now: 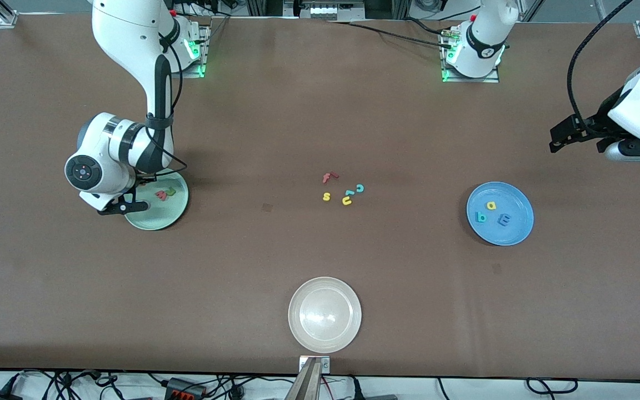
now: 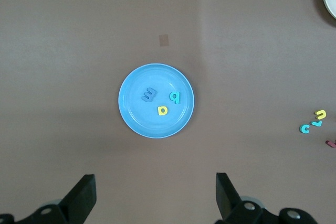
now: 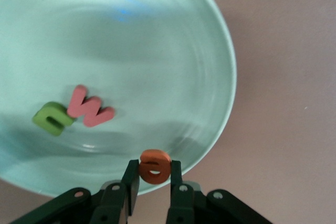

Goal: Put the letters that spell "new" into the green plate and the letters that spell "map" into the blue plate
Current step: 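Carry the orange a to the green plate and release it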

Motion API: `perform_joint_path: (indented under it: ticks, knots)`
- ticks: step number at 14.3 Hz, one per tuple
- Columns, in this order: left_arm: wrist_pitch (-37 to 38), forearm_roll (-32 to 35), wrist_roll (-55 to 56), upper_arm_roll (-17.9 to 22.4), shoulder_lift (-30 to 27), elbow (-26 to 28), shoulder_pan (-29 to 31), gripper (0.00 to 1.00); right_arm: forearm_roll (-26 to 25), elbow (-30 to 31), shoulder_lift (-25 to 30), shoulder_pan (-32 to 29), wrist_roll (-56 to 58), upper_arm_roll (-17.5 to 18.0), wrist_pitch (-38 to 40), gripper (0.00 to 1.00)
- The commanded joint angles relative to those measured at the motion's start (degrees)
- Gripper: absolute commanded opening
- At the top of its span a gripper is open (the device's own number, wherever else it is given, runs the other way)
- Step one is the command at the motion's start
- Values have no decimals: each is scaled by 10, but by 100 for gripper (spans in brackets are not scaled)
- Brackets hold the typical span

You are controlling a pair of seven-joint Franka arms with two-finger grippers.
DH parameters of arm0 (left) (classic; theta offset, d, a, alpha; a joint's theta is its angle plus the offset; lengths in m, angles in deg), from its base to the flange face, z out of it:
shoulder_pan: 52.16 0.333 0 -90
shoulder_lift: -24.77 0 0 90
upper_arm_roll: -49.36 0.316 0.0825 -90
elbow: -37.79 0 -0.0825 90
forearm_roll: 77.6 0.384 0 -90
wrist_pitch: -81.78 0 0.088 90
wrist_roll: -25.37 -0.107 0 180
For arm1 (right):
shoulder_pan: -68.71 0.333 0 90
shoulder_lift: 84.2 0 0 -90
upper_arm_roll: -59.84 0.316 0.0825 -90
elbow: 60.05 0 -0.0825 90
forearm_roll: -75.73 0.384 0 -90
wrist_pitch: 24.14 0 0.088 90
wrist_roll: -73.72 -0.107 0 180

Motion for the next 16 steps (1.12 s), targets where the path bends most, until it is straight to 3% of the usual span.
perform_joint_path:
  ticks: [1, 2, 10, 14, 16]
  knots:
    - [11, -14, -16, 4, -3, -8, -1, 100, 18, -10, -3, -27, 4, 24, -17, 70]
    - [11, -14, -16, 4, -3, -8, -1, 100, 22, -20, -2, -34, 3, 27, -12, 100]
    - [11, -14, -16, 4, -3, -8, -1, 100, 22, -54, 3, -31, 4, 11, -8, 100]
    - [11, -14, -16, 4, -3, -8, -1, 100, 35, -116, 4, -39, 4, -17, 70, 100]
    - [11, -14, -16, 4, -3, -8, -1, 100, 45, -142, 32, -78, 0, 8, 82, 100]
